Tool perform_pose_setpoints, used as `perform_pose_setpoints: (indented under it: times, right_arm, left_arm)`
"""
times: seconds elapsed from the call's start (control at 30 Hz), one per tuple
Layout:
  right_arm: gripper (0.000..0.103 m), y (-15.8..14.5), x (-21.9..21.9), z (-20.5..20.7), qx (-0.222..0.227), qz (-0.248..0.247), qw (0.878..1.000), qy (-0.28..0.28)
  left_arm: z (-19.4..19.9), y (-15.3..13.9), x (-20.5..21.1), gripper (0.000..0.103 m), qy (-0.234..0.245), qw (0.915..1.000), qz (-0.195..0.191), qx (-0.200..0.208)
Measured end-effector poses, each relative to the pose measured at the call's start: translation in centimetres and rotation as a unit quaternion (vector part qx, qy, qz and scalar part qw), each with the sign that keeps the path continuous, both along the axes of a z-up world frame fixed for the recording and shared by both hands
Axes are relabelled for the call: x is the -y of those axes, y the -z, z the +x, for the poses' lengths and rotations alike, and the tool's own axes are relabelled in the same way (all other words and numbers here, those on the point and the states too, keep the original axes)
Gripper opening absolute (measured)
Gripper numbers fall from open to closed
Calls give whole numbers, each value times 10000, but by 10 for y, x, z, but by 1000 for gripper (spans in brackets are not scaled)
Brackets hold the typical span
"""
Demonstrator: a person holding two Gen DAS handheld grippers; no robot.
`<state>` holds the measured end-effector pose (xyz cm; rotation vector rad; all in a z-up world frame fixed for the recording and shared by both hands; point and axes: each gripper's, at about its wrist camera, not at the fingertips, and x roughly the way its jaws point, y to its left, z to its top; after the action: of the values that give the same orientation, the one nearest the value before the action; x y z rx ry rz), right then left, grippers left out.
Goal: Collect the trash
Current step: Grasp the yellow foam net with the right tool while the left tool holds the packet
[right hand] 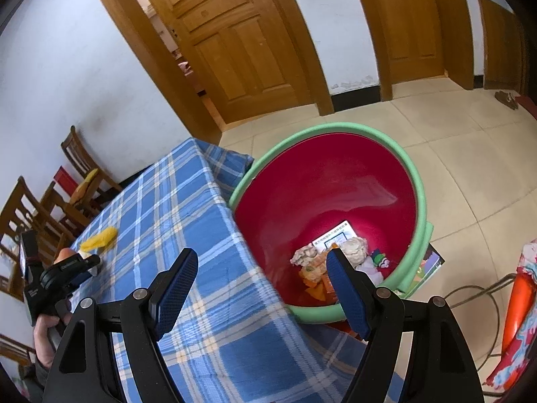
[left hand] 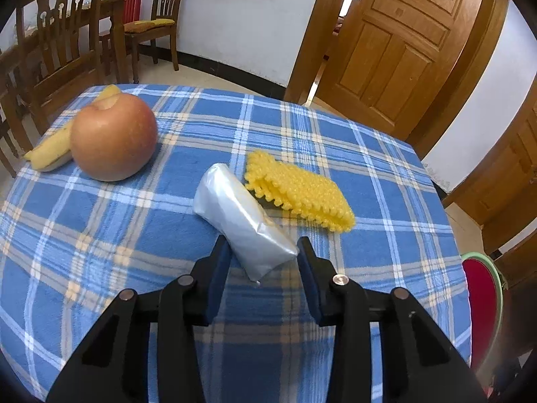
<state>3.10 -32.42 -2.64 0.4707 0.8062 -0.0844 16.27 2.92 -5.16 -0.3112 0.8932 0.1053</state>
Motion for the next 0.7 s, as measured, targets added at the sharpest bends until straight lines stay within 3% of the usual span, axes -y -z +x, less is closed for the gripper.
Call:
perform_pose_setpoints:
  times: [0.57, 0.7]
  right_arm:
    - [80, -13, -73, 27, -41, -177, 9973, -707]
    - [80, -16, -100, 37, 8, -259, 9961, -839]
  left_arm:
    - [-37, -31, -46, 41, 360, 9984, 264, 340]
    - [-37, -32, -62, 41, 265, 9985, 303, 365]
